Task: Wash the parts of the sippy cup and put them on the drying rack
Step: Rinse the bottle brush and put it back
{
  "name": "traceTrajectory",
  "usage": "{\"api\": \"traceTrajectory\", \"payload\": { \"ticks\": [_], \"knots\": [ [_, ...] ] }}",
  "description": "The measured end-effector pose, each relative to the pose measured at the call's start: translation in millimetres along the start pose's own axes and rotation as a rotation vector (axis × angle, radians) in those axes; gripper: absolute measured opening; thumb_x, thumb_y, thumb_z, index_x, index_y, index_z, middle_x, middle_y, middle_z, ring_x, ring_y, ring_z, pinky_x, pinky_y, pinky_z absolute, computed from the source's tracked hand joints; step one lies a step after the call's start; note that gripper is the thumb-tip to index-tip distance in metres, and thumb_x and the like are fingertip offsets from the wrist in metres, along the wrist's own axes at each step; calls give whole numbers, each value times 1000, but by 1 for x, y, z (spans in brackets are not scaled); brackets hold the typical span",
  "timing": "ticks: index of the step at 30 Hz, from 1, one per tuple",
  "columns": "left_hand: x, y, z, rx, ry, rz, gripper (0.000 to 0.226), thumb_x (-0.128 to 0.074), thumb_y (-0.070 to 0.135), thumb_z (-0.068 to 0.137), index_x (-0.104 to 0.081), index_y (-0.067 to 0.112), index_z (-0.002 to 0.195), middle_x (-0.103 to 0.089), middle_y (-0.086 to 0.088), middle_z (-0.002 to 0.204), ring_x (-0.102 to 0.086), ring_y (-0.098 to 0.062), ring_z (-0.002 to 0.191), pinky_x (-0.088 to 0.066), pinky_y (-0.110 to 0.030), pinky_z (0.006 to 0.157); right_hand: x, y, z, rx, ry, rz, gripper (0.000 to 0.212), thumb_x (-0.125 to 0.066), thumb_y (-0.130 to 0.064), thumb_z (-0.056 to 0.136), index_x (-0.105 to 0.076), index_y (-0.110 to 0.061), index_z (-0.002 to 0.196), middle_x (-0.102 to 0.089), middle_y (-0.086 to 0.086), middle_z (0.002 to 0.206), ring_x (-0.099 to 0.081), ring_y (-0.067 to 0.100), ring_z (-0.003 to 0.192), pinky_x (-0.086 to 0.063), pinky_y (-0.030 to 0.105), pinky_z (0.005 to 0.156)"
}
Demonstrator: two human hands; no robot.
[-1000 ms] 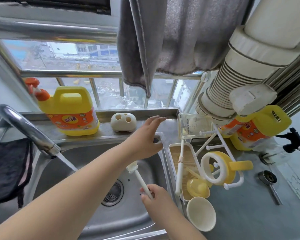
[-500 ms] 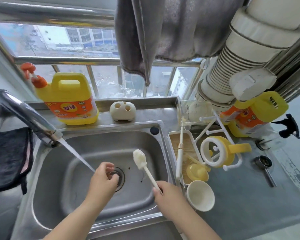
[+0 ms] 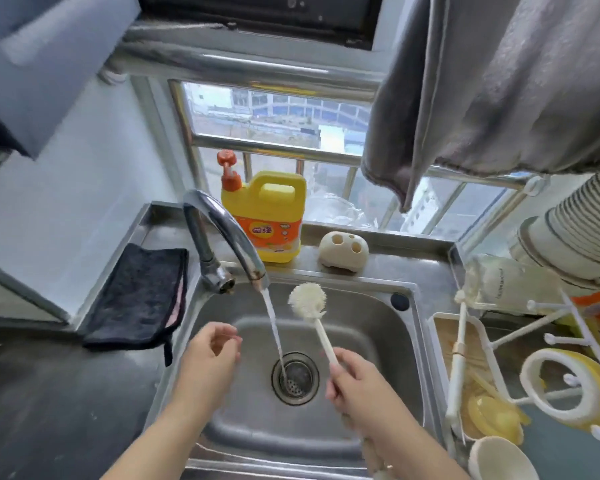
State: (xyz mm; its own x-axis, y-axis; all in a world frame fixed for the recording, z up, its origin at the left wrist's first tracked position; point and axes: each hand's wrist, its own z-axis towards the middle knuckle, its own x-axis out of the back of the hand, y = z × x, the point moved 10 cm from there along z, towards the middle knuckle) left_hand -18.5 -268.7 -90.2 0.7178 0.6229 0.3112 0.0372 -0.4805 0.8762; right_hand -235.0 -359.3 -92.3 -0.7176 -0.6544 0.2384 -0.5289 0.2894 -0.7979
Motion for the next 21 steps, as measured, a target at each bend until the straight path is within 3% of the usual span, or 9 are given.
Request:
{"api": "traceTrajectory", "payload": {
  "ticks": [3, 6, 8, 10, 13, 15, 17, 19, 21],
  "knots": [
    [42, 33, 15, -148, 91, 67, 21, -50, 2, 91, -60, 20, 88, -66, 0, 88, -62, -20, 82, -49, -35, 79, 7, -28, 16, 8, 14, 6, 22, -39, -15, 101, -58, -23, 106, -52, -5, 57, -38, 7, 43, -30, 19, 39],
    [49, 58, 29, -392, 93, 486, 20, -58, 1, 85, -63, 14, 99, -65, -1, 95, -60, -22, 87, -48, -32, 75, 2, -30, 28, -36, 23, -63, 21, -39, -18, 100, -59, -25, 103, -51, -7, 54, -40, 7, 45, -31, 20, 40],
    [27, 60, 42, -519, -14, 729, 46, -77, -7, 61, -68, 3, 105, -68, -11, 101, -66, -28, 89, -56, -35, 73, -9, -23, 31, -51, 7, -80, 21, -40, -19, 99, -59, -25, 104, -50, -8, 51, -39, 7, 42, -31, 20, 40],
    [7, 58, 59, -672, -47, 964, 57, -90, 1, 43, -70, -2, 96, -69, -15, 89, -68, -30, 73, -58, -34, 59, -19, -13, 30, -72, 2, -80, 21, -41, -19, 99, -60, -25, 103, -50, -8, 50, -40, 7, 41, -31, 19, 39],
    [-10, 61, 83, -655, -86, 1147, 58, -97, 28, 34, -63, 4, 76, -57, -7, 62, -57, -23, 44, -42, -22, 36, -26, 0, 29, -94, 3, -72, 21, -41, -18, 99, -60, -26, 103, -50, -7, 50, -40, 7, 41, -32, 19, 40],
    [-25, 54, 99, -641, -159, 1274, 69, -96, 39, 23, -65, 4, 73, -55, -6, 55, -53, -20, 38, -37, -18, 34, -27, 5, 27, -95, 12, -79, 19, -42, -19, 99, -60, -24, 102, -50, -6, 51, -41, 8, 41, -33, 18, 40],
    [-36, 50, 115, -641, -175, 1415, 66, -95, 33, 14, -68, 3, 67, -54, -6, 48, -51, -19, 34, -36, -17, 34, -26, 10, 26, -94, 27, -81, 18, -44, -17, 98, -62, -22, 100, -51, -5, 52, -41, 8, 41, -33, 18, 40],
    [-45, 56, 115, -624, -187, 1571, 53, -94, 21, 21, -68, 1, 63, -58, -12, 51, -57, -21, 39, -42, -21, 36, -25, 15, 26, -98, 42, -89, 18, -46, -16, 97, -63, -22, 98, -52, -4, 52, -42, 7, 41, -33, 15, 41],
    [-51, 49, 118, -523, -251, 1626, 40, -79, 7, 66, -64, -8, 100, -66, -24, 96, -68, -32, 84, -56, -34, 59, -26, 19, 26, -110, 41, -85, 18, -46, -15, 97, -63, -21, 99, -52, -4, 52, -42, 6, 40, -33, 14, 42]
  ]
}}
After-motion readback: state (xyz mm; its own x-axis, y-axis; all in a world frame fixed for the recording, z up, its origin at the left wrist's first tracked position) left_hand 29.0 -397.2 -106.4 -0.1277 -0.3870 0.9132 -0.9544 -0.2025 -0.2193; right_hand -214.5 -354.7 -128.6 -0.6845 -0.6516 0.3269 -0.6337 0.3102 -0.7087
